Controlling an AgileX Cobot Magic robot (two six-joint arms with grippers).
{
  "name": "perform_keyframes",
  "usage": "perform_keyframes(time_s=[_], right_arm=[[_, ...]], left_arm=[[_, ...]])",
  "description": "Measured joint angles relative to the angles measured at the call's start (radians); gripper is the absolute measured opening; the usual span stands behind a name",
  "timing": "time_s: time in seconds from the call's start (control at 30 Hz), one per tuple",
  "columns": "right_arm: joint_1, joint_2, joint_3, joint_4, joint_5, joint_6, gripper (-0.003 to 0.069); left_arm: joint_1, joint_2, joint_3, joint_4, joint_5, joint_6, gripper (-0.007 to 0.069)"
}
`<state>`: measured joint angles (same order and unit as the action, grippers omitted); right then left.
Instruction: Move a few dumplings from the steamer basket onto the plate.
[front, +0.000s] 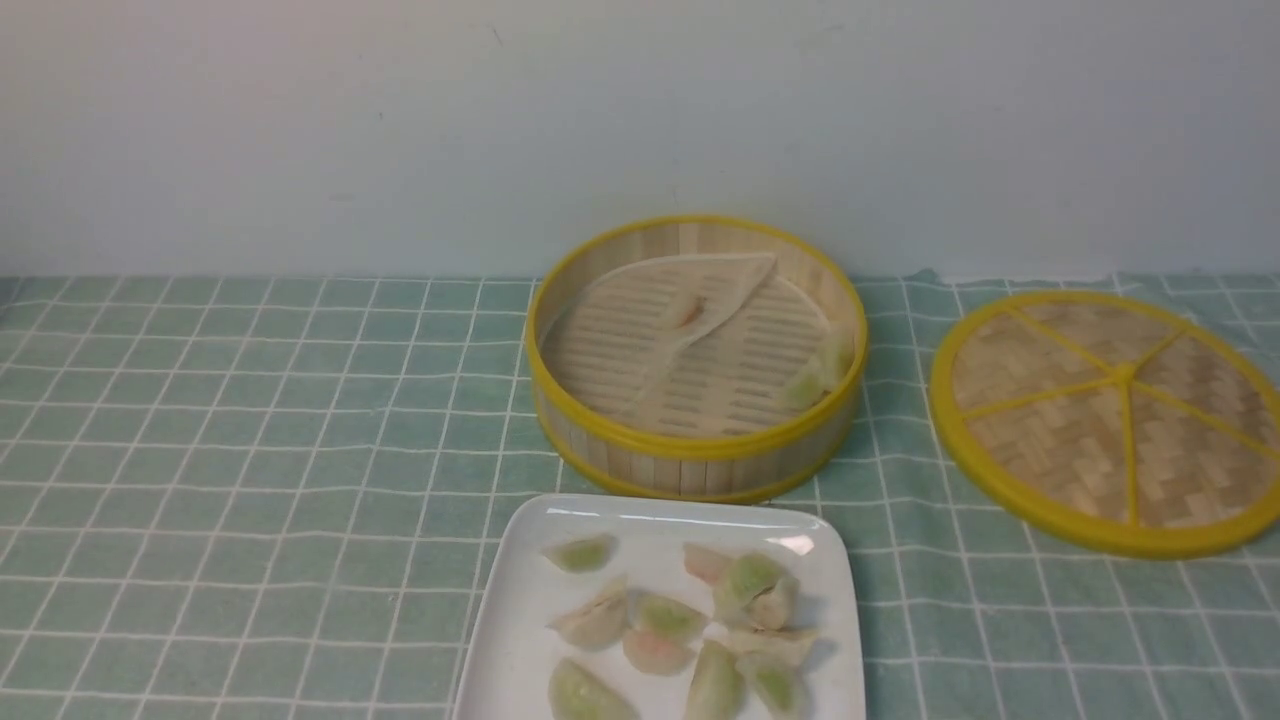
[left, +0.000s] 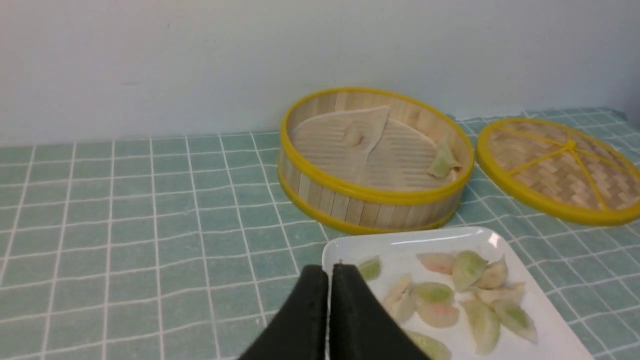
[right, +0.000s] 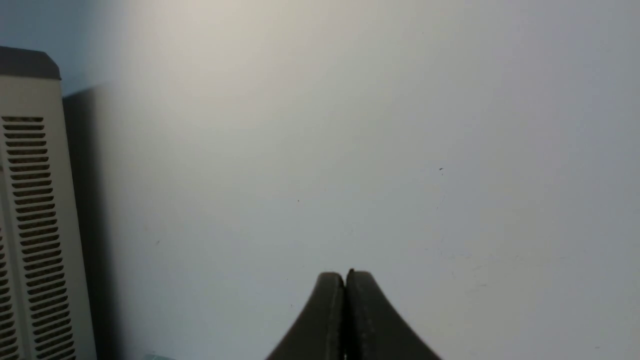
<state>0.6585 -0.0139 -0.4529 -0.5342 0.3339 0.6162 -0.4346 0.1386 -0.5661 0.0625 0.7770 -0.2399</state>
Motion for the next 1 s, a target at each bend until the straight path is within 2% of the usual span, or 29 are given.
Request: perform_keyframes(time_s=[0.17, 0.37, 0.43, 0.53, 0.77, 1.0], right_arm=[[0.000, 0.000, 0.000, 0.000, 0.000, 0.000, -0.0013], [0.000, 0.000, 0.000, 0.000, 0.000, 0.000, -0.0013], [0.000, 0.000, 0.000, 0.000, 0.000, 0.000, -0.0013], [0.000, 0.000, 0.000, 0.000, -0.002, 0.000, -0.0013], [0.000, 0.000, 0.000, 0.000, 0.000, 0.001, -0.0013], [0.000, 0.000, 0.000, 0.000, 0.000, 0.004, -0.0013]], left_arm=[[0.007, -0.002, 0.064, 0.037, -0.086, 0.002, -0.0006], [0.156, -0.071, 0.256, 0.026, -0.324, 0.048, -0.0006], [0.244, -0.130, 0.382, -0.022, -0.423, 0.129, -0.0006], [0.315, -0.150, 0.518, -0.086, -0.502, 0.221, -0.0006], [0.365, -0.150, 0.595, -0.155, -0.464, 0.341, -0.0006], [0.365, -0.150, 0.595, -0.156, -0.408, 0.361, -0.0006]])
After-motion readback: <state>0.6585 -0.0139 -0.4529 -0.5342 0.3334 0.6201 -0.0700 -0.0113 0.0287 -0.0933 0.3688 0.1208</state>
